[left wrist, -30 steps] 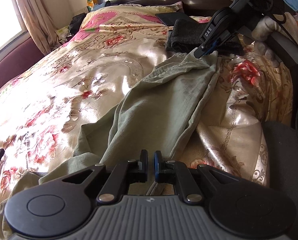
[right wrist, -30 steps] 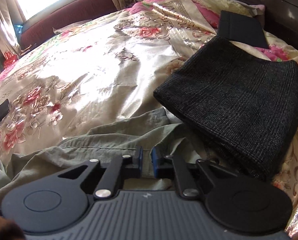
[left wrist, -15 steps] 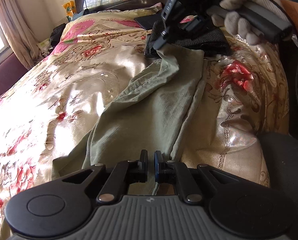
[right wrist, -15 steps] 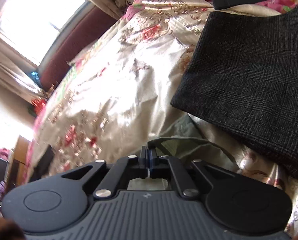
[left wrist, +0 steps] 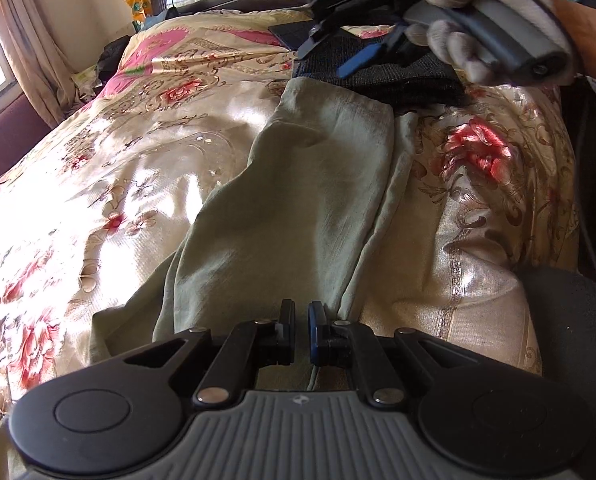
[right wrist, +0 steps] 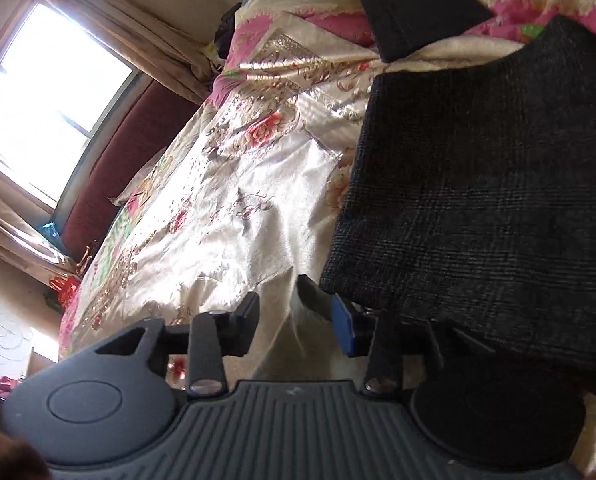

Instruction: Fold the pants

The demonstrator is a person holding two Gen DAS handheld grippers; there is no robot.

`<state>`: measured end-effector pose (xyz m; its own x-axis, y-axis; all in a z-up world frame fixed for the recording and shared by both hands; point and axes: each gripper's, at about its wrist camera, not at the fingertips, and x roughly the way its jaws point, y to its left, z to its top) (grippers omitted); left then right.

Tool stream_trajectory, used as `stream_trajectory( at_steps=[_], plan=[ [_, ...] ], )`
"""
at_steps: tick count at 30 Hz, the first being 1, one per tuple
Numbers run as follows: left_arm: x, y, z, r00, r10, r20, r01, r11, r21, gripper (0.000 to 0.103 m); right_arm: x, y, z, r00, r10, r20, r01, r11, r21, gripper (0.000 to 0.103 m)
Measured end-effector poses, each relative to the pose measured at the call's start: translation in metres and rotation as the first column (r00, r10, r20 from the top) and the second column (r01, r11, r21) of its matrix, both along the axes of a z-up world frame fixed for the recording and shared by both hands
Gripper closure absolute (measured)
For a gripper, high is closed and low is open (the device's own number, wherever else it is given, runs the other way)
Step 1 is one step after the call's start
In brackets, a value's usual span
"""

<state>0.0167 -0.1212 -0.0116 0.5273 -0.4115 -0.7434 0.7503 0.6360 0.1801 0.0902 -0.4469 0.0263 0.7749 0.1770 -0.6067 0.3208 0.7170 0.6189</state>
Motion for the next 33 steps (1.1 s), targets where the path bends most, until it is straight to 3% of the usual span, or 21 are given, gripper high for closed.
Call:
stream_trajectory(
  at_steps=[2, 4, 6, 8, 10, 13, 17, 22, 26, 33],
  plan=[
    [-0.001, 0.000, -0.001, 1.000, -0.002, 0.004, 0.002, 1.000, 0.000, 0.079, -0.029, -0.001, 0.006, 1.000, -0.018, 0.002, 0.018, 0.997, -0.076, 0.050],
    [-0.001, 0.000, 0.000, 1.000, -0.001, 0.004, 0.001, 1.000, 0.001, 0.079, -0.058, -0.004, 0.003, 0.998, -0.051, -0.026, 0.049, 0.995, -0.087, 0.049],
    [0.000, -0.001, 0.000, 1.000, 0.000, 0.003, 0.000, 1.000, 0.004, 0.079, -0.078, -0.007, -0.010, 0.996, -0.073, -0.054, 0.071, 0.997, -0.029, 0.049],
    [0.000, -0.001, 0.001, 1.000, 0.003, 0.002, -0.003, 1.000, 0.009, 0.079, -0.090, -0.008, -0.029, 0.993, -0.084, -0.087, 0.092, 0.991, 0.092, 0.049],
    [-0.001, -0.002, 0.001, 1.000, 0.006, 0.004, -0.006, 1.000, 0.017, 0.079, -0.091, -0.006, -0.043, 0.993, -0.082, -0.087, 0.096, 0.980, 0.175, 0.049],
    [-0.002, -0.003, 0.002, 1.000, 0.009, 0.010, -0.009, 1.000, 0.029, 0.079, -0.087, 0.004, -0.045, 0.991, -0.098, -0.092, 0.110, 0.985, 0.136, 0.049],
    [-0.005, -0.002, 0.001, 1.000, 0.012, 0.015, -0.012, 1.000, 0.028, 0.079, -0.095, 0.004, -0.037, 0.994, -0.094, -0.050, 0.103, 0.968, 0.231, 0.049],
    [-0.005, -0.001, 0.002, 1.000, 0.022, 0.009, -0.022, 1.000, 0.017, 0.079, -0.080, 0.022, -0.044, 0.989, -0.069, -0.131, 0.088, 0.985, 0.146, 0.047],
    [-0.005, 0.000, 0.001, 1.000, 0.019, 0.012, -0.019, 1.000, 0.020, 0.079, -0.065, 0.033, -0.051, 0.988, -0.036, -0.149, 0.065, 0.978, 0.196, 0.046],
    [-0.005, 0.001, -0.001, 1.000, 0.022, 0.006, -0.022, 1.000, 0.003, 0.079, -0.054, 0.026, -0.058, 0.981, -0.165, -0.107, 0.185, 0.958, 0.220, 0.049]
  ],
)
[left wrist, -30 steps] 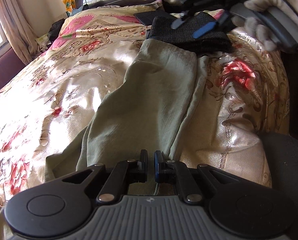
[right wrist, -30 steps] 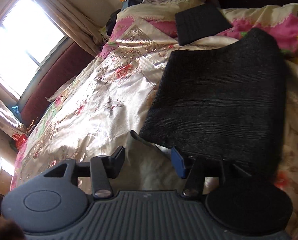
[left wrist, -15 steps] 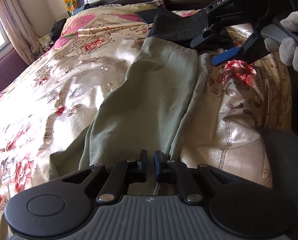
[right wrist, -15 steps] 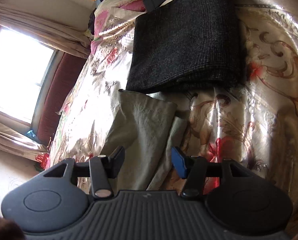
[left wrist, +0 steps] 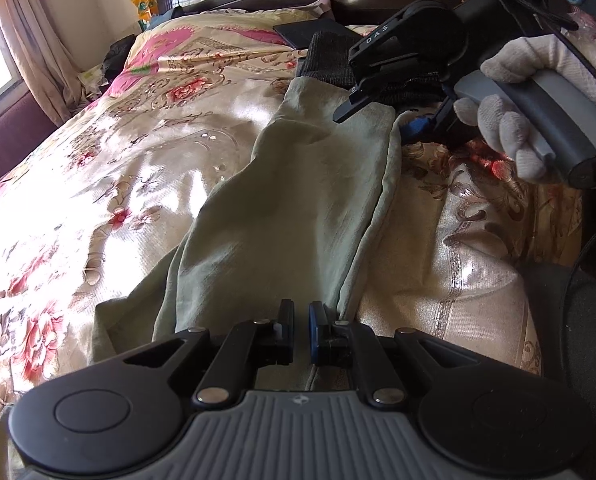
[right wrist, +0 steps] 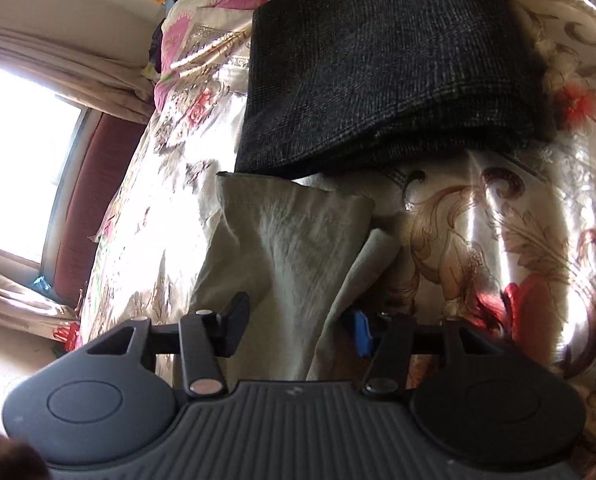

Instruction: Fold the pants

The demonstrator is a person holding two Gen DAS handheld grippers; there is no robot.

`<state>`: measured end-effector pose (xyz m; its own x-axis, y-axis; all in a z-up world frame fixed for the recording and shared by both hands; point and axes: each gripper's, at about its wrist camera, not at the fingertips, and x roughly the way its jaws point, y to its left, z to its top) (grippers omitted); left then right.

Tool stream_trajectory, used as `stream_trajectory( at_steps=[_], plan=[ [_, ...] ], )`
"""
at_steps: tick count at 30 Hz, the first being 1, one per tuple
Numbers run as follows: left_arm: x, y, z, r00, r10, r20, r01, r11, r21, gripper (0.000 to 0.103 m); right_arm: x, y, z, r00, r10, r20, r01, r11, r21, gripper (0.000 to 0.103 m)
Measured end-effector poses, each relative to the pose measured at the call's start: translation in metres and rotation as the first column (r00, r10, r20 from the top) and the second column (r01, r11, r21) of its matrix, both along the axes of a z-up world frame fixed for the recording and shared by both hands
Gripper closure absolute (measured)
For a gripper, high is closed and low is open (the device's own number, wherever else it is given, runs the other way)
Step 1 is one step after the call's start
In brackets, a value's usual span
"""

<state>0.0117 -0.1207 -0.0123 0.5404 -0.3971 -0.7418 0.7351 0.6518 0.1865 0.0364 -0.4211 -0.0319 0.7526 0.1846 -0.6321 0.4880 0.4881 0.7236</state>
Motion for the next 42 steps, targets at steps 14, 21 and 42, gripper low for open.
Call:
stream_trajectory(
  at_steps=[14, 21, 42],
  plan=[
    [-0.024, 0.032, 0.028, 0.998, 0.053, 0.040, -0.050, 0.996, -0.071, 0.067, -0.037, -0.027, 0.035, 0.946, -0.119, 0.303, 0.052, 0.974, 0.219, 0.098],
    [-0.038, 0.060, 0.024, 0.990, 0.131, 0.044, -0.128, 0.990, -0.063, 0.043, -0.076, -0.049, 0.038, 0.969, -0.164, 0.187, 0.165, 0.986, 0.011, 0.098],
    [-0.062, 0.173, 0.024, 0.948, 0.316, -0.021, -0.316, 0.949, 0.003, 0.041, -0.088, -0.032, 0.027, 0.983, -0.180, -0.029, 0.174, 0.973, -0.151, 0.094]
  ],
)
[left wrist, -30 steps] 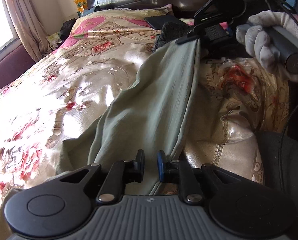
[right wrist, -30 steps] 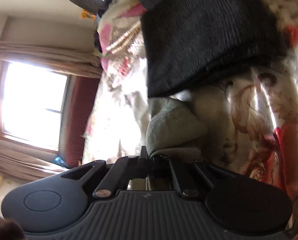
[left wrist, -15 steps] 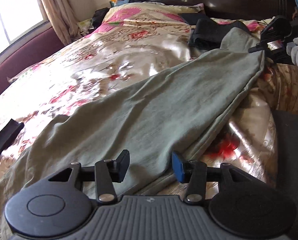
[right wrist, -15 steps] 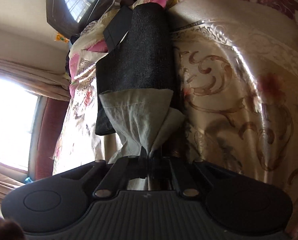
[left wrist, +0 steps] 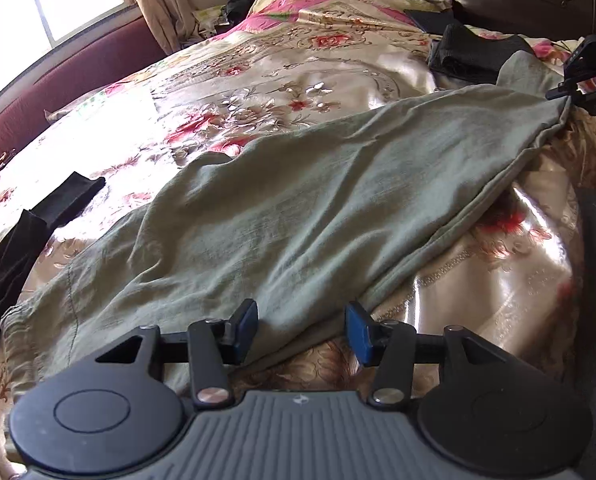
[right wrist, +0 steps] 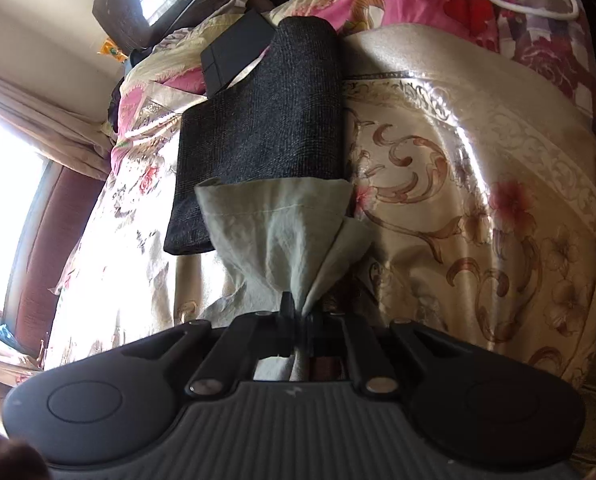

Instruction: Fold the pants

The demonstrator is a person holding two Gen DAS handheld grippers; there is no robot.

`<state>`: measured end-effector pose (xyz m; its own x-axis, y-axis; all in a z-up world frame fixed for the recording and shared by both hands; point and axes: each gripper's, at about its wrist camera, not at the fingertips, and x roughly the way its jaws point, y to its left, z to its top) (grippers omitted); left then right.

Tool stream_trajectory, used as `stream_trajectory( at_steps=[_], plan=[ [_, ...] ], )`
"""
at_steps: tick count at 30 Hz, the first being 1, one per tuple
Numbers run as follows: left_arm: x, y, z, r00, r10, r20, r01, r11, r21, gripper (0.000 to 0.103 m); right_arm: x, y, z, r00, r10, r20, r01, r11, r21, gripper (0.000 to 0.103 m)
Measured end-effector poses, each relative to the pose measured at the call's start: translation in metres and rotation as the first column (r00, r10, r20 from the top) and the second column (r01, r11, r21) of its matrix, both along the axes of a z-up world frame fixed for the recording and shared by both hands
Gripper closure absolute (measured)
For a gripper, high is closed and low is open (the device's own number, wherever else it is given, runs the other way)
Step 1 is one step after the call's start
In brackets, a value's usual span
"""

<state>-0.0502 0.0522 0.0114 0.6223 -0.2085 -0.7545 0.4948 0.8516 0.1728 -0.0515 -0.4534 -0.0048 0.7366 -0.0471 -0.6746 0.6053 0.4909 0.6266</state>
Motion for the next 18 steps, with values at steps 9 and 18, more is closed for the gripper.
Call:
stream_trajectory(
  at_steps=[9, 18],
  plan=[
    [-0.003, 0.006, 0.014, 0.997, 0.002, 0.081, 0.004, 0.997, -0.076, 0.041, -0.010, 0.062, 0.065, 0.987, 0.133, -0.090, -0.157, 0.920, -0.359, 0.093],
    [-0.001, 0.017, -0.002, 1.000, 0.022, -0.014, -0.022, 0.998, -0.066, 0.040, 0.092, 0.233, 0.052, 0.682, 0.727, -0.080, -0.711, 0.632, -0.309, 0.076]
  ],
)
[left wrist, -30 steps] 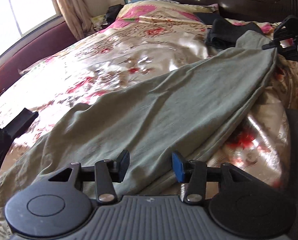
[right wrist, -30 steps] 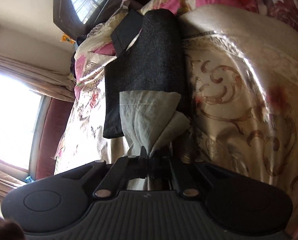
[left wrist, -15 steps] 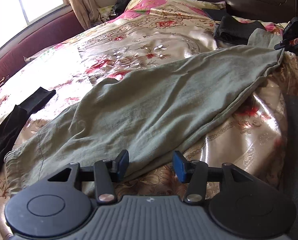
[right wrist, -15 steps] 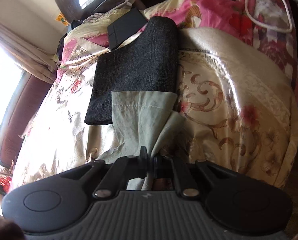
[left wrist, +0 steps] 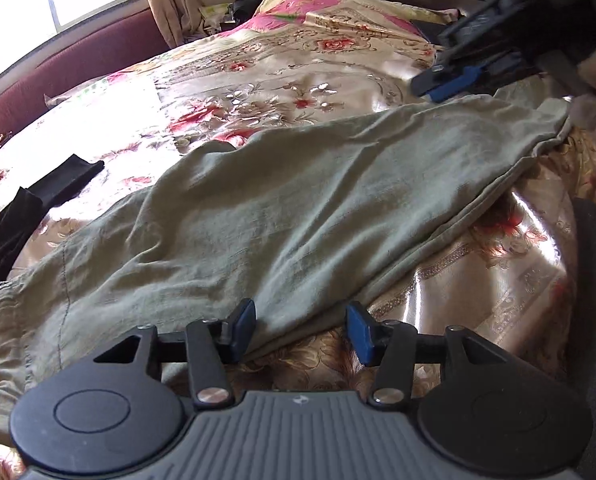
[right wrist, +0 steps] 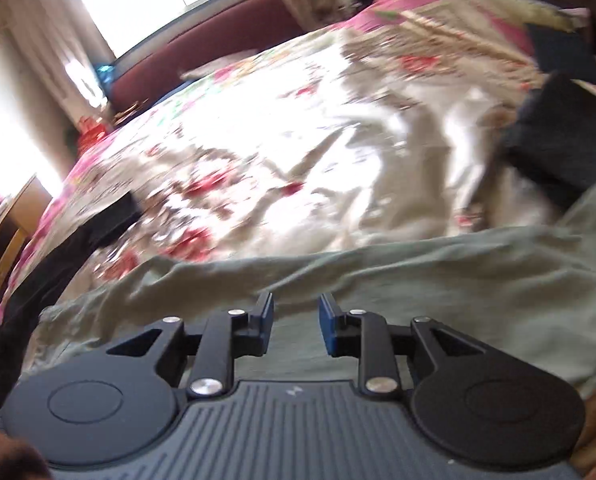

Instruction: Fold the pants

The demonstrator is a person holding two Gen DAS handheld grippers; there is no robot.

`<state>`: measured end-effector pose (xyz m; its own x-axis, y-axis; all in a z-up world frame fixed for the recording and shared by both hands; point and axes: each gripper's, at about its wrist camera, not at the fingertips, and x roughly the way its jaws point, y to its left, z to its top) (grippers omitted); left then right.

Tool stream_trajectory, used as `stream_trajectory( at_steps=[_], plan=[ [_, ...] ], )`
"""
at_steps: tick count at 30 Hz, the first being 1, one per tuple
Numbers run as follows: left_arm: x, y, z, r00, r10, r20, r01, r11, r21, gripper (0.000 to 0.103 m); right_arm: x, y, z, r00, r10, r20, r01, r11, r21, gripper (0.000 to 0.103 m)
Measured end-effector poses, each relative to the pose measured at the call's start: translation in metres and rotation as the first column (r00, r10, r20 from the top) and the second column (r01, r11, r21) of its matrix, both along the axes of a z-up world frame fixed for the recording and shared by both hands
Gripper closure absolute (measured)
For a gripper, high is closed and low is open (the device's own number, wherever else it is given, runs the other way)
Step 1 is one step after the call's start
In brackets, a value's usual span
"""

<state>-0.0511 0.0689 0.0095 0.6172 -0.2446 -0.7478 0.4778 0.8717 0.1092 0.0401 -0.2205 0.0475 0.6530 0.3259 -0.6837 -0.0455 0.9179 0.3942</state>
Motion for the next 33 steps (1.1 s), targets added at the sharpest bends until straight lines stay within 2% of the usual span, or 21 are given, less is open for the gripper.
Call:
stream_trajectory(
  at_steps=[3, 7, 9, 11, 12, 14, 20, 22, 25, 27, 29, 31, 33],
  plan=[
    [0.000, 0.013, 0.018, 0.998, 0.021, 0.055, -0.020, 0.999, -0.031, 0.040, 0.044, 0.045, -0.004, 0.988, 0.154, 0.017, -0.155, 0.986, 0.053, 0.076],
    [0.026, 0.030, 0.030, 0.989, 0.089, 0.121, -0.079, 0.993, -0.089, 0.037, 0.106, 0.086, -0.011, 0.959, 0.282, 0.038, -0.284, 0.957, 0.061, 0.071],
    [0.042, 0.036, 0.020, 0.986, 0.128, 0.108, -0.120, 0.990, -0.076, 0.036, 0.134, 0.094, -0.026, 0.949, 0.316, 0.008, -0.315, 0.942, 0.118, 0.069],
    [0.053, 0.041, 0.005, 0.988, 0.143, 0.060, -0.140, 0.989, -0.057, 0.036, 0.154, 0.099, -0.041, 0.941, 0.333, -0.055, -0.320, 0.931, 0.174, 0.067],
    [0.054, 0.044, 0.000, 0.989, 0.141, 0.044, -0.138, 0.989, -0.061, 0.036, 0.159, 0.100, -0.046, 0.933, 0.351, -0.083, -0.330, 0.922, 0.201, 0.067],
    [0.052, 0.047, -0.007, 0.991, 0.134, 0.028, -0.132, 0.989, -0.070, 0.036, 0.159, 0.104, -0.052, 0.896, 0.428, -0.121, -0.387, 0.885, 0.260, 0.067],
    [0.057, 0.050, -0.014, 0.990, 0.139, 0.014, -0.137, 0.986, -0.096, 0.036, 0.148, 0.120, -0.058, 0.815, 0.552, -0.177, -0.496, 0.822, 0.278, 0.067],
    [0.060, 0.050, -0.014, 0.990, 0.141, 0.014, -0.139, 0.986, -0.097, 0.036, 0.154, 0.124, -0.061, 0.822, 0.544, -0.171, -0.493, 0.828, 0.267, 0.067],
    [0.062, 0.048, -0.014, 0.989, 0.145, 0.023, -0.142, 0.986, -0.083, 0.036, 0.177, 0.125, -0.066, 0.870, 0.466, -0.160, -0.412, 0.866, 0.283, 0.068],
    [0.062, 0.046, -0.013, 0.988, 0.152, 0.023, -0.150, 0.986, -0.077, 0.036, 0.192, 0.120, -0.069, 0.912, 0.384, -0.142, -0.330, 0.895, 0.299, 0.078],
    [0.063, 0.042, -0.014, 0.988, 0.155, 0.022, -0.153, 0.986, -0.064, 0.036, 0.201, 0.115, -0.069, 0.939, 0.318, -0.130, -0.272, 0.920, 0.282, 0.078],
    [0.060, 0.038, -0.013, 0.988, 0.153, 0.039, -0.151, 0.988, -0.041, 0.036, 0.200, 0.109, -0.062, 0.955, 0.276, -0.112, -0.239, 0.933, 0.269, 0.077],
    [0.056, 0.034, -0.010, 0.988, 0.144, 0.055, -0.142, 0.989, -0.030, 0.036, 0.181, 0.102, -0.043, 0.961, 0.275, -0.042, -0.257, 0.935, 0.246, 0.077]
  ],
)
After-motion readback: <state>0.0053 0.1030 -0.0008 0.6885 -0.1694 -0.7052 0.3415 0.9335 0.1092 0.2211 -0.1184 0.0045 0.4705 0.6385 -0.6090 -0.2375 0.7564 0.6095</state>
